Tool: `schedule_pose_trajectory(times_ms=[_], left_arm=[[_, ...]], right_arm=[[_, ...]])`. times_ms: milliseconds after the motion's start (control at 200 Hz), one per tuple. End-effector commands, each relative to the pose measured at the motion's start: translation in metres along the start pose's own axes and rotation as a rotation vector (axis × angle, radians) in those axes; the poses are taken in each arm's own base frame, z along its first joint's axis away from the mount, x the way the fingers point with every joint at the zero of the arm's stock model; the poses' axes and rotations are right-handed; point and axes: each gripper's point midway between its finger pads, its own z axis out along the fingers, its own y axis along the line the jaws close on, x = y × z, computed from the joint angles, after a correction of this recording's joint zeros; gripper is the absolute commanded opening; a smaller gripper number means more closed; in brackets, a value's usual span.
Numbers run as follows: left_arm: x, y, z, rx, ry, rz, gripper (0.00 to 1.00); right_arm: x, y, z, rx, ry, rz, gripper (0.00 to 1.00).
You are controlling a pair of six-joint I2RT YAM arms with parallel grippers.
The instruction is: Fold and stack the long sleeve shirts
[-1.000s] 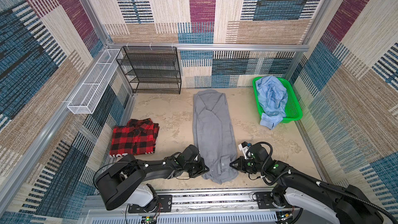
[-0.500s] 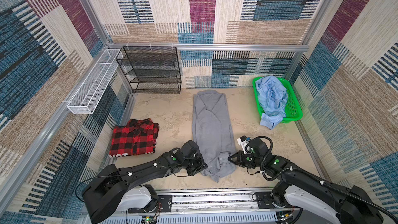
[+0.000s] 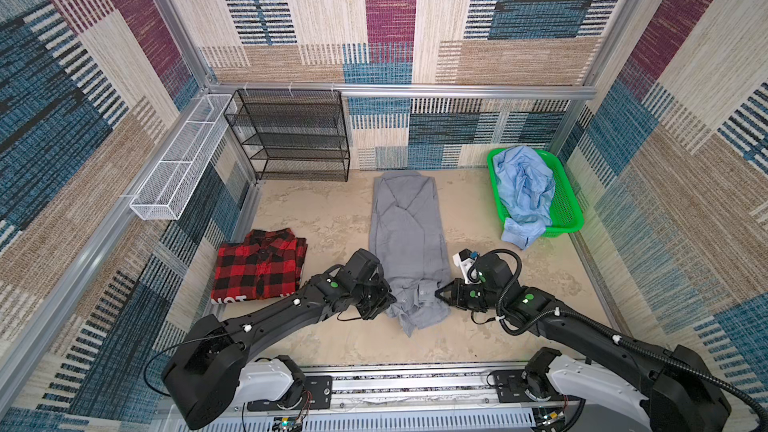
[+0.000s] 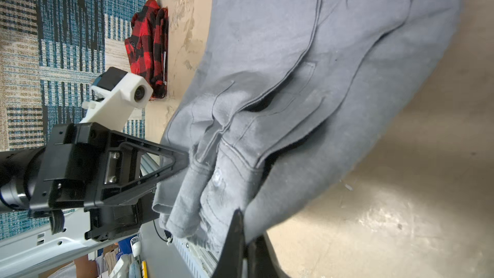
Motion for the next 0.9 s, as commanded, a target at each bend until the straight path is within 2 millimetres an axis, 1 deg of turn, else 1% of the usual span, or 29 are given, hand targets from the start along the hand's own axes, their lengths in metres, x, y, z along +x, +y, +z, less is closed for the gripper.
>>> schedule_pose_trajectory(times_ms=[0,125,326,506,761,891], left_arm=[[-0.003,-0.004,-0.003,-0.022,0.009,0.023,0.0],[-0.013,-0.012,-0.006,-0.016,-0.008,0.009,0.0],[-0.033,-0.013,-0.011,-0.026,-0.034,-0.026,0.0],[-0.043,-0.013,-0.006,-0.022,-0.023,-0.064,0.0],[-0.059,-0.024,0.004,-0.028,-0.012,-0.076,0.0],[-0.066,-0.024,0.012,-0.032,0.003,-0.101,0.0]], right_arm=[[-0.014,0.01,-0.002,-0.005,-0.039,-0.047,0.0],[-0.02,0.015,0.002,0.005,-0.033,-0.066,0.0],[-0.027,0.017,0.008,-0.016,-0.019,-0.064,0.0],[-0.036,0.01,0.011,-0.03,-0.016,-0.04,0.0],[-0.051,0.005,0.016,-0.04,-0.009,-0.025,0.0],[-0.056,-0.002,0.02,-0.04,-0.006,-0.011,0.0]])
